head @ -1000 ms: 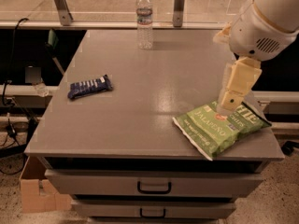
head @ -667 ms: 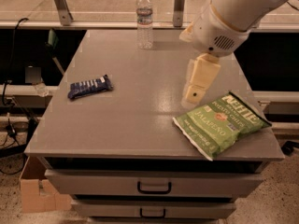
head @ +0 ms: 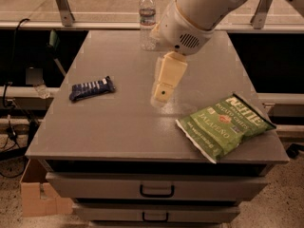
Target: Pick rxbar blueberry
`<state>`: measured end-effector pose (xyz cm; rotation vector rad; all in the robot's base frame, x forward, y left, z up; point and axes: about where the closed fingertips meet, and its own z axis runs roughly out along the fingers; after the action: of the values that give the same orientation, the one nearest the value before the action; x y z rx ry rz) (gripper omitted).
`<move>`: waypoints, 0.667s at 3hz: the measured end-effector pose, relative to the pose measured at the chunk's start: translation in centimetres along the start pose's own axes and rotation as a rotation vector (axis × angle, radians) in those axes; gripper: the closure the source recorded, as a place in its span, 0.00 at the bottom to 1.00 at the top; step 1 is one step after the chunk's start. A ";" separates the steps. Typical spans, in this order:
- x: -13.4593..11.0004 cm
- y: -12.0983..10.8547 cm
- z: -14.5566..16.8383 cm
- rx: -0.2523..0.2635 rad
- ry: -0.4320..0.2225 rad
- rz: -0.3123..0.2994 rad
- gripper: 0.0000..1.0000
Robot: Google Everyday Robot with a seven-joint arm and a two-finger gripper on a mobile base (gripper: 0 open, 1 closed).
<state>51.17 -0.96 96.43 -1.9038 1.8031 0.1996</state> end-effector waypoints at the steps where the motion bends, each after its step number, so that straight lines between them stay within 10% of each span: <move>1: -0.5 -0.5 0.7 0.005 -0.026 0.010 0.00; 2: -3.2 -1.6 3.9 -0.019 -0.092 0.009 0.00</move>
Offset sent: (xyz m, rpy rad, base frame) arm 0.0451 0.0957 -0.0358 0.1705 0.0521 0.0622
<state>53.29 3.65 94.84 -1.8693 1.7553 0.3034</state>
